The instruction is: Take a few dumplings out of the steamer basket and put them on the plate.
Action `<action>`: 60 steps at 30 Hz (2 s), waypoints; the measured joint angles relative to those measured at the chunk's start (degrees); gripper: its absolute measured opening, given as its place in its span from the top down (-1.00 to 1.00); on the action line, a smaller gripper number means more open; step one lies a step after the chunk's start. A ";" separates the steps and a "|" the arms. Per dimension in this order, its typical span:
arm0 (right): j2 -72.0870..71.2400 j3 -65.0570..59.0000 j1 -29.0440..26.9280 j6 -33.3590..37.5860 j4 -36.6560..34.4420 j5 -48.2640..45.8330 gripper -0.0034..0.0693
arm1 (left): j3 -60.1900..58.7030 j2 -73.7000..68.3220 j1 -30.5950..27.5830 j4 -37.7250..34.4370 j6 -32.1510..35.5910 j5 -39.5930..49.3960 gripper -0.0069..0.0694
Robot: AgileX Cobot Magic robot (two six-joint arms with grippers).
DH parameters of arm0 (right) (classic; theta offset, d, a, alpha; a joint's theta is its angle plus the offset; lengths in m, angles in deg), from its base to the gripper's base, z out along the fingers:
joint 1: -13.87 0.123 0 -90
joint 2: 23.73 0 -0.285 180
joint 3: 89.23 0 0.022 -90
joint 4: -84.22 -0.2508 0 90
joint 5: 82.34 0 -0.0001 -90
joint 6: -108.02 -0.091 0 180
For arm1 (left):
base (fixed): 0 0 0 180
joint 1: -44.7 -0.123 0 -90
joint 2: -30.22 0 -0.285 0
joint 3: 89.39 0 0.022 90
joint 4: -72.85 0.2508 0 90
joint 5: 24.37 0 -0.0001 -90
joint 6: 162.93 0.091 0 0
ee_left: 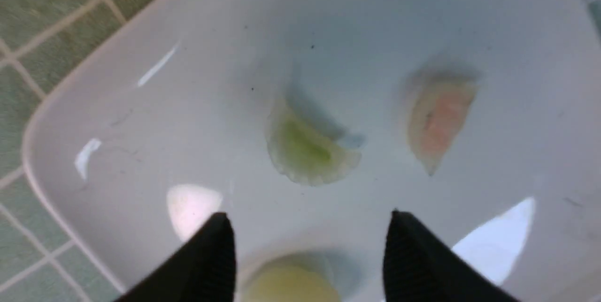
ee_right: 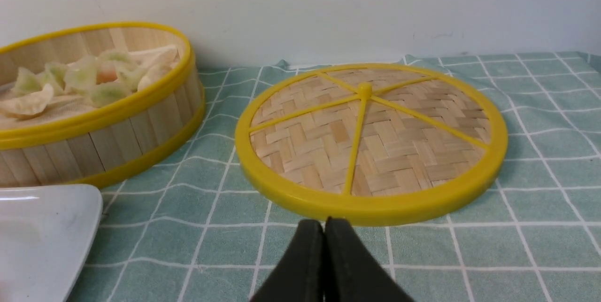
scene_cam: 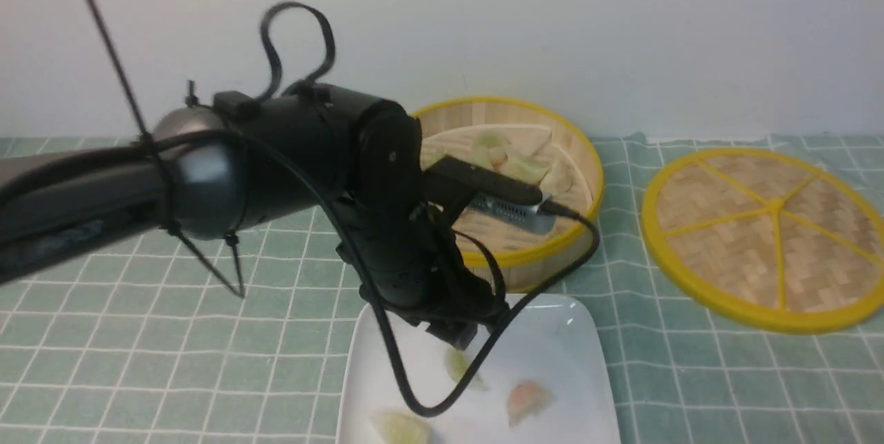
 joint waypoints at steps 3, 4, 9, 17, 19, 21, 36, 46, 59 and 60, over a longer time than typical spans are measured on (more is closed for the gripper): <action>0.00 0.00 0.00 0.00 0.00 0.00 0.95 | -1.29 9.48 0.21 0.00 -1.27 -1.93 0.54; 0.00 0.00 0.00 0.00 0.00 0.00 0.95 | -2.76 14.86 0.63 0.00 -1.50 -4.50 0.68; 0.00 0.00 0.00 0.00 0.00 0.00 0.95 | -11.60 30.83 2.73 -0.49 -1.67 -15.32 0.83; 0.00 0.00 0.00 0.00 0.00 0.00 0.95 | -22.26 49.10 2.80 -0.14 -1.10 -21.95 0.83; 0.00 0.00 0.00 0.00 0.00 0.00 0.95 | -22.60 51.70 2.80 0.67 -0.77 -21.68 0.83; 0.00 0.00 0.00 0.00 0.00 0.00 0.95 | -22.72 54.85 2.80 1.19 0.00 -21.61 0.83; 0.00 0.00 0.00 0.00 0.00 0.00 0.95 | -45.63 78.99 -6.83 8.82 1.19 -29.05 0.83; 0.00 0.00 0.00 0.00 -0.02 0.00 0.95 | -75.95 100.47 -27.35 8.54 3.58 -31.47 0.83; 0.05 0.00 0.00 0.00 0.03 -0.02 0.95 | -77.22 100.95 -33.32 7.39 3.98 -30.21 0.83; 0.05 0.00 0.00 0.00 0.03 -0.02 0.95 | -77.22 100.95 -33.32 7.34 3.98 -30.21 0.83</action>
